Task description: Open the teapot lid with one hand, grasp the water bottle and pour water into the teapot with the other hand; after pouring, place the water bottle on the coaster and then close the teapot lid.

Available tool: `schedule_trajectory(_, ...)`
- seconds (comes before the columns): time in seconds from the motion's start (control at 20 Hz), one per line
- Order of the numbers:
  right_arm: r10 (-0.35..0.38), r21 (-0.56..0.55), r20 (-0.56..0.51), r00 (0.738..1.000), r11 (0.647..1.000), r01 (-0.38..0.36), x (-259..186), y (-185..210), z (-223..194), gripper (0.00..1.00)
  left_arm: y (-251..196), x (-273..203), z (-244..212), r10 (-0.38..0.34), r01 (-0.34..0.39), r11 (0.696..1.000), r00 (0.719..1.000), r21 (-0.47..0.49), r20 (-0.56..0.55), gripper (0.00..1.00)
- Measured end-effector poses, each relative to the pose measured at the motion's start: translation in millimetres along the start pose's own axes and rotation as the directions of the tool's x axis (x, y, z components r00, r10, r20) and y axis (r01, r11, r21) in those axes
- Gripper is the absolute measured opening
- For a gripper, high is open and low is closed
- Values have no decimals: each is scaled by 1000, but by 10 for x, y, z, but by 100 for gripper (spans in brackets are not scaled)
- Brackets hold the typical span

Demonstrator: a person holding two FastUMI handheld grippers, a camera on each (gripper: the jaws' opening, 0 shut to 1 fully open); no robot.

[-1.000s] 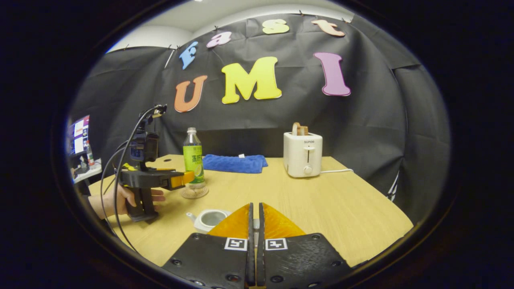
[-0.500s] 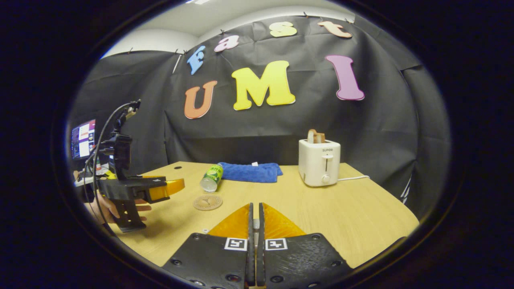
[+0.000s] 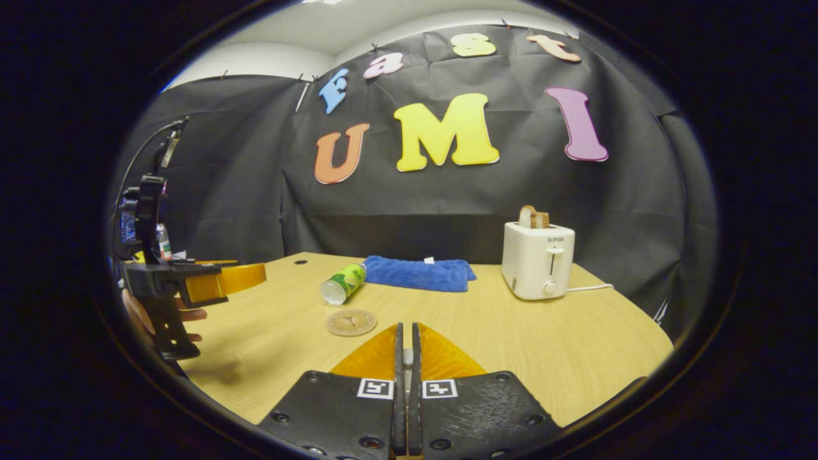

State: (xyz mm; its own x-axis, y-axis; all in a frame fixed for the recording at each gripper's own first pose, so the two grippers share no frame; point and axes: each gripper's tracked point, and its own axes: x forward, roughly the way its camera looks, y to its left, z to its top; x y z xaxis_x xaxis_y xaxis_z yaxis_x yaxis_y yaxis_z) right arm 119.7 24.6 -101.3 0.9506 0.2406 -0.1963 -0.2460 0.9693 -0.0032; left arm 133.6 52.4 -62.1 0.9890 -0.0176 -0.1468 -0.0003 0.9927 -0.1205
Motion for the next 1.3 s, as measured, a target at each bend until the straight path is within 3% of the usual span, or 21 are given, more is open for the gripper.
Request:
schedule_trajectory(0.55, -5, -55, -4, 1000, 998, 5, 57, 29, -145, 2, 66, -46, 27, 8, -7, 1000, 1000, 9, -27, 97)
schedule_trajectory(0.9, -6, -35, -22, 1000, 999, 5, 90, 36, -240, 0, 51, 94, 84, 7, -7, 1000, 998, 2, -60, 97)
schedule_trajectory(1.15, -16, -48, -18, 1000, 999, 15, 91, 40, -246, 2, 5, 634, 225, -63, 57, 997, 988, -47, -141, 97)
schedule_trajectory(1.3, -12, -53, -20, 1000, 999, 11, 89, 44, -254, 2, -131, 1169, 261, -145, 136, 989, 950, -50, -275, 99)
